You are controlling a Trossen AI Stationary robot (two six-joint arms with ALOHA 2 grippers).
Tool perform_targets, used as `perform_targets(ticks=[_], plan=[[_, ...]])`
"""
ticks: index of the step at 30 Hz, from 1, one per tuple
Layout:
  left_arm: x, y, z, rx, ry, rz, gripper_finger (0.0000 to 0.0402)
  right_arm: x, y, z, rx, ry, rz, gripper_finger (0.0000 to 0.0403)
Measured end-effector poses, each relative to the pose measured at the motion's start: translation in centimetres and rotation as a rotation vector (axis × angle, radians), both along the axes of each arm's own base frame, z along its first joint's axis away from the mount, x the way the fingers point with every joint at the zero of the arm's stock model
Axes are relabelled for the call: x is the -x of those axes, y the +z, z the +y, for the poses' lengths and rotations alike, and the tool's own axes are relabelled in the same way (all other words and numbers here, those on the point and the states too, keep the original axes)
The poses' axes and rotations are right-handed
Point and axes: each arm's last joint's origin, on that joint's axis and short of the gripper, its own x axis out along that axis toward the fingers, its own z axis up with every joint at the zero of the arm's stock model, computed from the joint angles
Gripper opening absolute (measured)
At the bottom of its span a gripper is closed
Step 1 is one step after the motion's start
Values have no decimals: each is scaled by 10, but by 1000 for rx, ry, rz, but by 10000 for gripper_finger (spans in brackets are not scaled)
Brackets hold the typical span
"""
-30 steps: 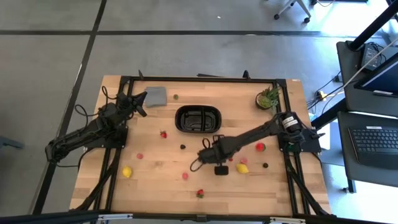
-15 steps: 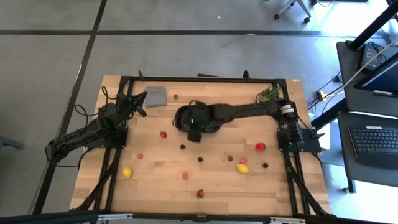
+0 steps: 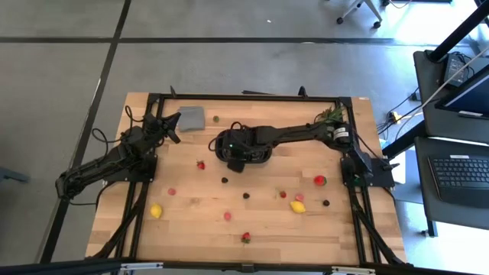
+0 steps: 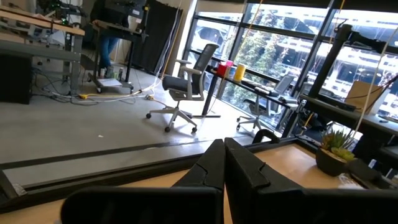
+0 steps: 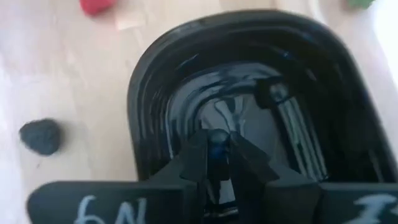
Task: Pick and placing Produce into tupperware
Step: Put the blueberry into the black container
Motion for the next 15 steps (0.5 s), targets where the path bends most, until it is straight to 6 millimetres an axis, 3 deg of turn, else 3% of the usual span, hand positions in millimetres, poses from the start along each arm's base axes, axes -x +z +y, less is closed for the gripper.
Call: perform_targets(ticks=[15], plan=[[0,0,0,0,0,0,0,0,1,-1,-4,-8,-7,139]])
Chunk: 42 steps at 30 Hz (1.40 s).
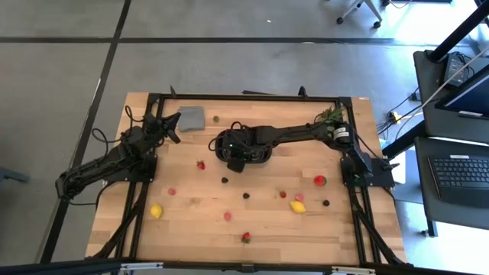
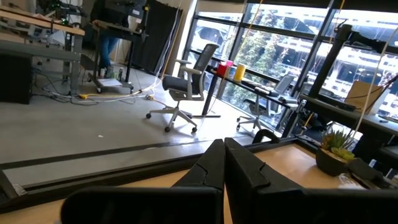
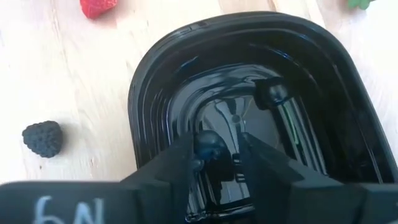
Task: Pick and placing Produce into tupperware
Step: Put the blueberry into the black container, then put the left blackberry into the black container
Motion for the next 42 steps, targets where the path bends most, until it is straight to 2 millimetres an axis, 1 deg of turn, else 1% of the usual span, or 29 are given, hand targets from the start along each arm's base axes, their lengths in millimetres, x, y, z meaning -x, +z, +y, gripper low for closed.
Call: perform_targets(ticks=[6,11,20,31,33,35,38,40,42], plan=[[0,0,0,0,0,0,0,0,0,0,-1,-3,0,183],[0,0,0,0,0,0,0,0,0,0,-10,-23,-3,203],[0,0,0,0,0,0,0,1,0,0,-31,-66,-7,211],[0,0,0,0,0,0,0,0,0,3,-34,-62,-9,211],[0,0,0,0,0,0,0,0,3,5,-70,-42,-11,211],[0,0,0,0,0,0,0,-1,16,10,-147,42,-4,211],[0,0,0,0,0,0,0,-2,39,27,-223,160,-8,211],[0,0,0,0,0,0,0,0,47,42,-223,228,30,211],[0,0,0,0,0,0,0,0,52,58,-214,276,26,211]])
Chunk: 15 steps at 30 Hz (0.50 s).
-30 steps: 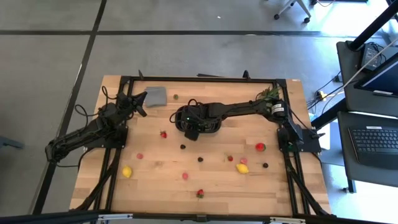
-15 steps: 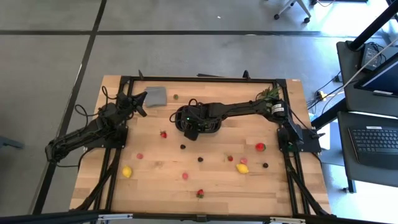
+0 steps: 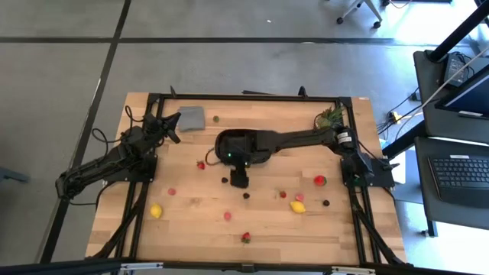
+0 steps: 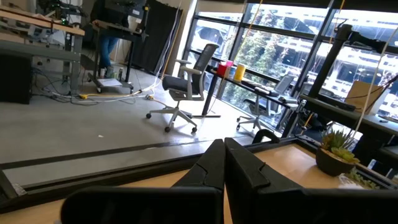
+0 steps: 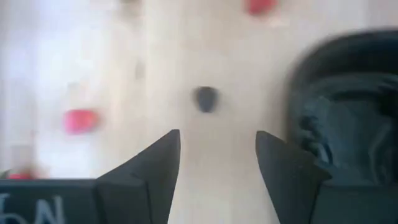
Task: Pick and placing Produce into tupperware
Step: Put the left blackberry into the black container
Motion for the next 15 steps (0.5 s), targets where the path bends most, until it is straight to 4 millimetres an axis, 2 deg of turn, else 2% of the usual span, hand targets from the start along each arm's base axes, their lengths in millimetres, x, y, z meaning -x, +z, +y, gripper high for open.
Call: perform_targets(ticks=[3,6,10,15], plan=[[0,0,0,0,0,0,0,2,0,23,9,66,8,211],[0,0,0,0,0,0,0,9,-8,44,32,138,46,211],[0,0,0,0,0,0,0,20,-30,65,62,167,120,211],[0,0,0,0,0,0,0,32,-63,80,41,115,173,211]])
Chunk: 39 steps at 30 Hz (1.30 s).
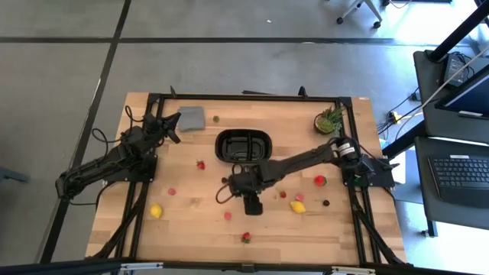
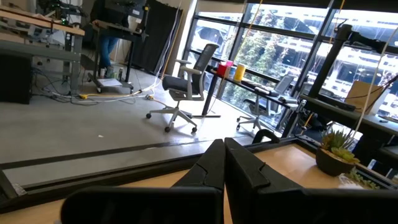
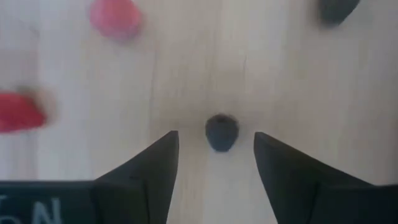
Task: Pick and placing Produce into tupperware
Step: Put the left blackberry into the black container
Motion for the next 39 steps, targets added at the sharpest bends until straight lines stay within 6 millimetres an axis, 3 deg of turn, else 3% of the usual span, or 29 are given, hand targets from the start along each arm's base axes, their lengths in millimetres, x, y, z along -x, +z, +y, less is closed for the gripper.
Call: perform_targets(ticks=[6,12,34,39], plan=[[0,0,0,0,0,0,0,10,-27,11,0,-41,-2,211],[0,0,0,0,0,0,0,12,-38,12,27,-62,-55,211],[0,0,0,0,0,0,0,22,-49,14,32,-78,-20,211],[0,0,0,0,0,0,0,22,-50,14,35,-80,-19,195]])
